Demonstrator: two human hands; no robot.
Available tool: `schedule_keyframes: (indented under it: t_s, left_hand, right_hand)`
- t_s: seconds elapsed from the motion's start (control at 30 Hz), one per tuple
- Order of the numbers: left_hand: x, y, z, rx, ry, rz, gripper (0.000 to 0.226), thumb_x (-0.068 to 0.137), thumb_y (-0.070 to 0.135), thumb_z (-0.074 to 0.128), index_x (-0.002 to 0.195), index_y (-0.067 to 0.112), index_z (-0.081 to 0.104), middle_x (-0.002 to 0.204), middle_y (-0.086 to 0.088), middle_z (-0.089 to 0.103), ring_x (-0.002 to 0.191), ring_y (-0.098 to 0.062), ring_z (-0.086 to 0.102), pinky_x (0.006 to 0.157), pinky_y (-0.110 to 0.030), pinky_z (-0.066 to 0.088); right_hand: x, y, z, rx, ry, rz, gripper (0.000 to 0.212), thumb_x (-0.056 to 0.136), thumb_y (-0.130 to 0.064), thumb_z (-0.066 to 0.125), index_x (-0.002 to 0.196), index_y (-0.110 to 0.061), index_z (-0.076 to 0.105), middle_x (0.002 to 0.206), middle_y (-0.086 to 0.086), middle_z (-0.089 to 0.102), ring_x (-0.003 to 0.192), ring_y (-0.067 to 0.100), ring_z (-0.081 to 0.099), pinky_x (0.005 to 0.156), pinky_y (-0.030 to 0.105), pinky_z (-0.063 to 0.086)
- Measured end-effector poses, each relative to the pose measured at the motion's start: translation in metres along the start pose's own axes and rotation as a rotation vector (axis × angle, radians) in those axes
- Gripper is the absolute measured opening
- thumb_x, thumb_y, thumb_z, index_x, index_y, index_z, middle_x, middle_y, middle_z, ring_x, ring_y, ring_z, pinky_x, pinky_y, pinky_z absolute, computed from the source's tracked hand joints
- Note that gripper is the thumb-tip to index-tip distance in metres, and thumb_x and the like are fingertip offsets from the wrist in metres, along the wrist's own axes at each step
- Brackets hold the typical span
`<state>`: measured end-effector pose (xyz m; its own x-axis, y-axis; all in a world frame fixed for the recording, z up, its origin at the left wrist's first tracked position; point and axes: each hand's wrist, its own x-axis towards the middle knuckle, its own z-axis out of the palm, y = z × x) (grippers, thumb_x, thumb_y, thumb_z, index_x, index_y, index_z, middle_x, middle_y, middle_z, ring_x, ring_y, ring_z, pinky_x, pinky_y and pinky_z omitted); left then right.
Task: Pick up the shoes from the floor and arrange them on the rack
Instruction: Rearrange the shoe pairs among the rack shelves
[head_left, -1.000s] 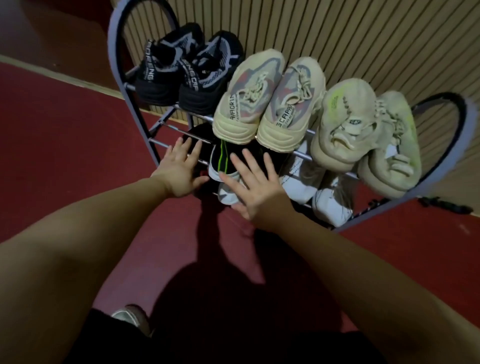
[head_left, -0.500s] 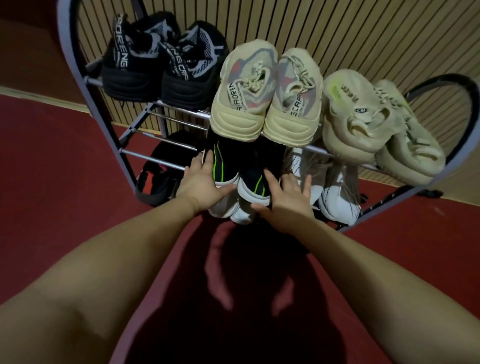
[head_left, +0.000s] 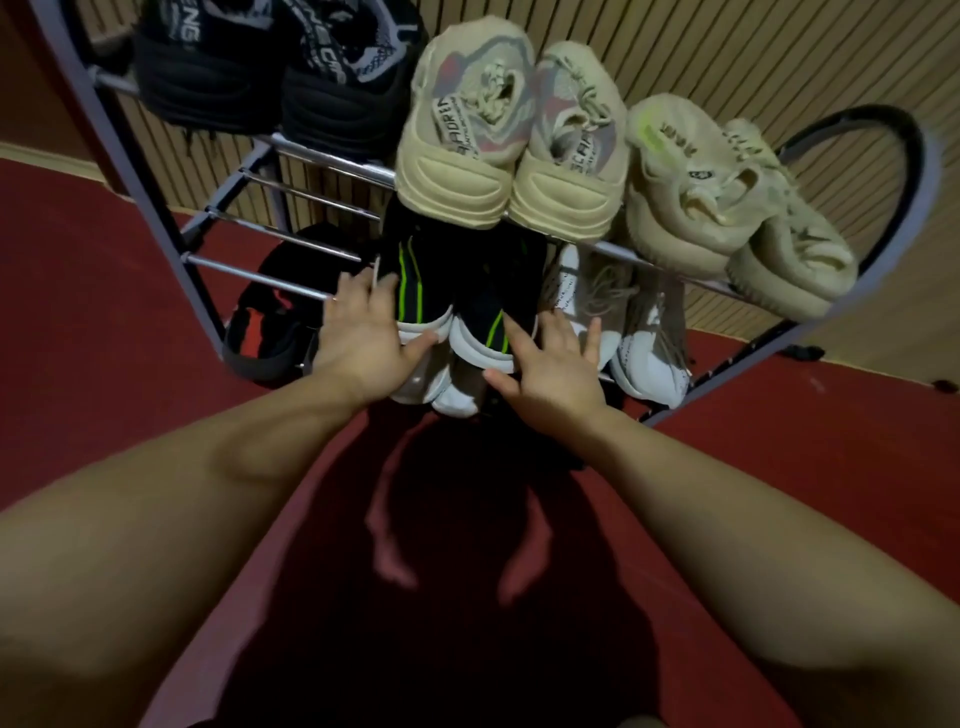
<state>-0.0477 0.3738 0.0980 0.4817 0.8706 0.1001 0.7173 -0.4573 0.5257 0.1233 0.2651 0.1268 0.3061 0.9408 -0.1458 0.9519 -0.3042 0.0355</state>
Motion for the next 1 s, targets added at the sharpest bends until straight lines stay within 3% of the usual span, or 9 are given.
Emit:
schedule_keyframes:
  t_s: [0.1,0.17,0.3,0.37,0.5,0.67,0.8,0.87,1.0]
  left_hand:
    - [-0.007,0.013,-0.002,0.04,0.056,0.01,0.09,0.085,0.044,0.06,0.15,0.011,0.008,0.155,-0.022,0.006,0.144,-0.038,0.0,0.115,-0.048,0.0]
    - [-0.009,0.023,-0.003,0.084,0.085,0.098,0.085,0.086,0.041,0.06,0.149,0.007,0.015,0.154,-0.026,0.006,0.143,-0.041,-0.002,0.114,-0.049,-0.004]
    - [-0.007,0.045,0.004,0.239,0.036,0.289,0.08,0.079,0.051,0.05,0.142,0.003,0.035,0.131,-0.035,0.041,0.13,-0.049,0.031,0.111,-0.06,0.007]
    - [-0.007,0.056,0.01,0.28,0.006,0.322,0.082,0.077,0.049,0.057,0.142,0.004,0.036,0.128,-0.033,0.045,0.127,-0.048,0.036,0.11,-0.061,0.01]
    - [-0.008,0.07,0.024,0.318,-0.021,0.369,0.085,0.078,0.043,0.067,0.146,0.008,0.029,0.15,-0.024,0.025,0.141,-0.041,0.015,0.113,-0.055,-0.001]
    - [-0.008,0.087,0.039,0.31,-0.058,0.373,0.083,0.082,0.045,0.062,0.148,0.012,0.024,0.155,-0.018,0.017,0.145,-0.035,0.0,0.113,-0.05,-0.011]
    - [-0.009,0.092,0.043,0.337,-0.097,0.359,0.08,0.086,0.046,0.056,0.15,0.017,0.018,0.157,-0.014,0.013,0.145,-0.035,-0.007,0.112,-0.049,-0.016]
    - [-0.01,0.088,0.042,0.341,-0.1,0.378,0.079,0.085,0.044,0.058,0.149,0.016,0.021,0.155,-0.015,0.019,0.144,-0.038,-0.002,0.111,-0.05,-0.016]
    - [-0.01,0.08,0.041,0.366,-0.061,0.48,0.07,0.073,0.042,0.054,0.133,0.006,0.052,0.129,-0.024,0.055,0.128,-0.05,0.04,0.104,-0.061,0.007]
  right_hand:
    - [-0.005,0.008,-0.002,0.012,-0.029,-0.029,0.071,0.092,-0.056,0.04,0.151,-0.033,0.008,0.159,0.012,0.004,0.146,0.026,-0.009,0.11,0.054,-0.018]
    - [-0.01,0.017,-0.004,-0.005,0.01,-0.062,0.071,0.092,-0.056,0.041,0.151,-0.032,0.008,0.16,0.008,0.001,0.146,0.026,-0.01,0.11,0.053,-0.017]
    - [-0.018,0.045,-0.008,-0.012,0.114,0.009,0.074,0.091,-0.058,0.042,0.151,-0.031,0.007,0.157,0.01,0.011,0.145,0.031,0.005,0.113,0.052,-0.012]
    - [-0.021,0.063,-0.008,-0.021,0.079,0.087,0.078,0.089,-0.062,0.042,0.151,-0.031,0.006,0.155,0.012,0.015,0.144,0.033,0.006,0.113,0.053,-0.009]
    - [-0.027,0.09,-0.001,-0.054,-0.029,0.15,0.088,0.085,-0.064,0.048,0.15,-0.032,0.0,0.158,0.011,0.002,0.144,0.036,0.003,0.113,0.055,0.0]
    - [-0.018,0.092,0.004,0.018,-0.022,0.162,0.086,0.085,-0.057,0.055,0.149,-0.036,0.003,0.157,0.013,0.0,0.14,0.039,0.014,0.113,0.052,0.016]
    - [-0.01,0.087,0.01,0.01,-0.028,0.158,0.08,0.087,-0.058,0.052,0.149,-0.038,0.005,0.156,0.012,0.006,0.141,0.037,0.013,0.112,0.054,0.017]
    - [-0.007,0.084,0.011,-0.031,-0.011,0.154,0.077,0.087,-0.06,0.048,0.149,-0.036,0.01,0.154,0.013,0.012,0.14,0.038,0.015,0.111,0.055,0.015]
    - [-0.003,0.079,0.003,-0.092,0.051,0.146,0.07,0.086,-0.06,0.049,0.145,-0.031,0.027,0.143,0.015,0.028,0.131,0.038,0.023,0.106,0.052,0.019]
